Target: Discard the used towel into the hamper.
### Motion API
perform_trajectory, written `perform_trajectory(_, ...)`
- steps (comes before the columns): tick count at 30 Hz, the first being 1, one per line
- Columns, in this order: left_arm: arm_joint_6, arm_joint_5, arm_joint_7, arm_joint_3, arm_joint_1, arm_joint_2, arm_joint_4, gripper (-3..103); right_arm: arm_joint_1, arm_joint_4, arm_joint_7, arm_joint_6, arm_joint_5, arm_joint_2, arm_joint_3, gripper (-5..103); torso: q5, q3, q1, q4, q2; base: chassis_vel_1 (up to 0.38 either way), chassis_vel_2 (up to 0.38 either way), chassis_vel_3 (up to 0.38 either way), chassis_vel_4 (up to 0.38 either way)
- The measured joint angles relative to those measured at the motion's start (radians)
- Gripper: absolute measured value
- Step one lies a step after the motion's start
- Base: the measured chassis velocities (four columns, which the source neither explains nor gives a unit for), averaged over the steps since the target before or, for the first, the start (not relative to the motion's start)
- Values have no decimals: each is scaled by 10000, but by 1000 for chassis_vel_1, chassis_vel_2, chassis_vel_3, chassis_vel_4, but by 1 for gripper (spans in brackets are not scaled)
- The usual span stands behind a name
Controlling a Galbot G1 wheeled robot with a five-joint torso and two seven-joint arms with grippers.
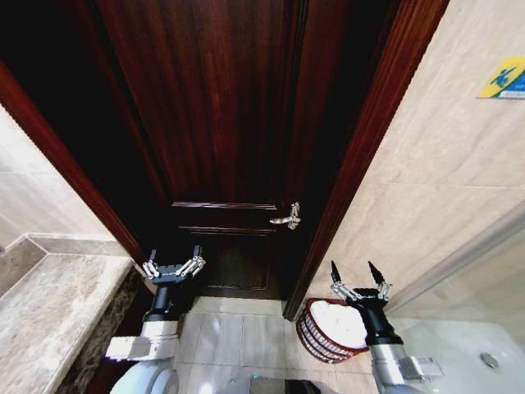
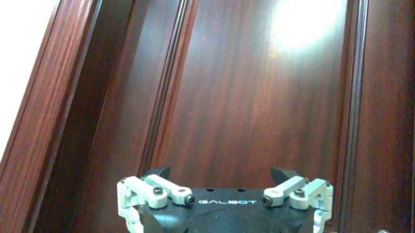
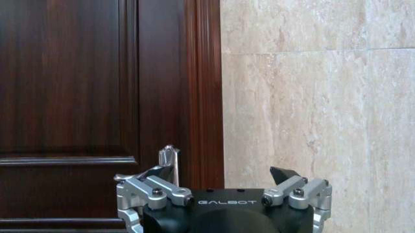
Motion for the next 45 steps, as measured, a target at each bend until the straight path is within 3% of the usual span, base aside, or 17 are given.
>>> perform_trajectory(45, 0, 0, 0, 1, 0, -3, 0, 100, 0, 0, 1, 0, 0, -2, 4, 100, 1, -35, -29, -1, -63, -92, -95, 97, 95)
